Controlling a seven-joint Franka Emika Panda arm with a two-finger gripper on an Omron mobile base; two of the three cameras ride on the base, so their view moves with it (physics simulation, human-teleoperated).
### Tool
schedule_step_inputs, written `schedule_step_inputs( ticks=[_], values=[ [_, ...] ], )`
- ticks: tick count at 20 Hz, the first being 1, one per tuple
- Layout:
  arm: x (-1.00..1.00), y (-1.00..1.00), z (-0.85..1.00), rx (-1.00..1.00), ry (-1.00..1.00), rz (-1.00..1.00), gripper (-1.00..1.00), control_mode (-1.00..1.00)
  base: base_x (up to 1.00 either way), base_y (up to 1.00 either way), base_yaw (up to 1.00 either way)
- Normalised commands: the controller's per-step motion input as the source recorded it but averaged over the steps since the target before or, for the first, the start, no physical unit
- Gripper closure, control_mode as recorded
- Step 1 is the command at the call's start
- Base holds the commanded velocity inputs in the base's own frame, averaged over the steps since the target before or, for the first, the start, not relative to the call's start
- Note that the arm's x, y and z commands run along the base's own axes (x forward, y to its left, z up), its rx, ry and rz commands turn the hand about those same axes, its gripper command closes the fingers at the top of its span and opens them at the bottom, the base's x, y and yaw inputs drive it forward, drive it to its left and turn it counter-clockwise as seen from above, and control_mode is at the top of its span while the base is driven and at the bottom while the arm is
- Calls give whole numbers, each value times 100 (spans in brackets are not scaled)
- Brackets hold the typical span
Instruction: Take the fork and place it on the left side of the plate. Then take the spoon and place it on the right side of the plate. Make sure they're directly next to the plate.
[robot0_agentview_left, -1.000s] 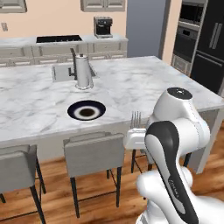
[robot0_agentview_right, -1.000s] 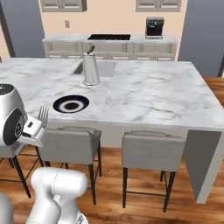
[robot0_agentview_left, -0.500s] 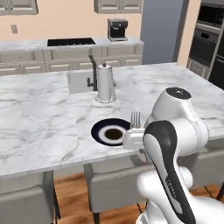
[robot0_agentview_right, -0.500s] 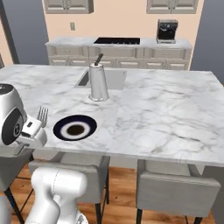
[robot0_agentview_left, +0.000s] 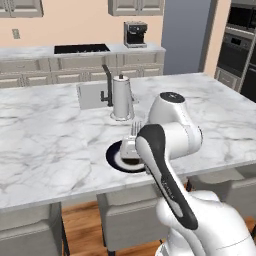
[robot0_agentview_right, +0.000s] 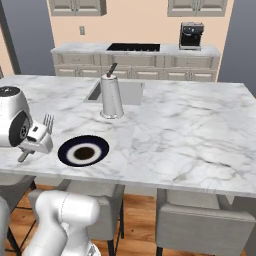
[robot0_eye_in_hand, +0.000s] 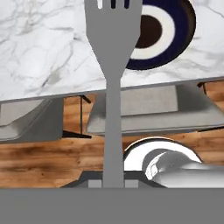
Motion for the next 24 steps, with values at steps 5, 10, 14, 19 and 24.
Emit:
schedule_step_inputs(
  ticks=[5,10,14,19,24],
  values=[
    [59,86,-41,-17,3,3,100,-100,0,0,0],
    [44,72,-64,-18,0,3,100,-100,0,0,0],
    [41,26,-44,-4,0,1,100,-100,0,0,0],
    [50,19,-23,0,0,1,100,-100,0,0,0],
    [38,2,-29,1,0,3,100,-100,0,0,0]
  ],
)
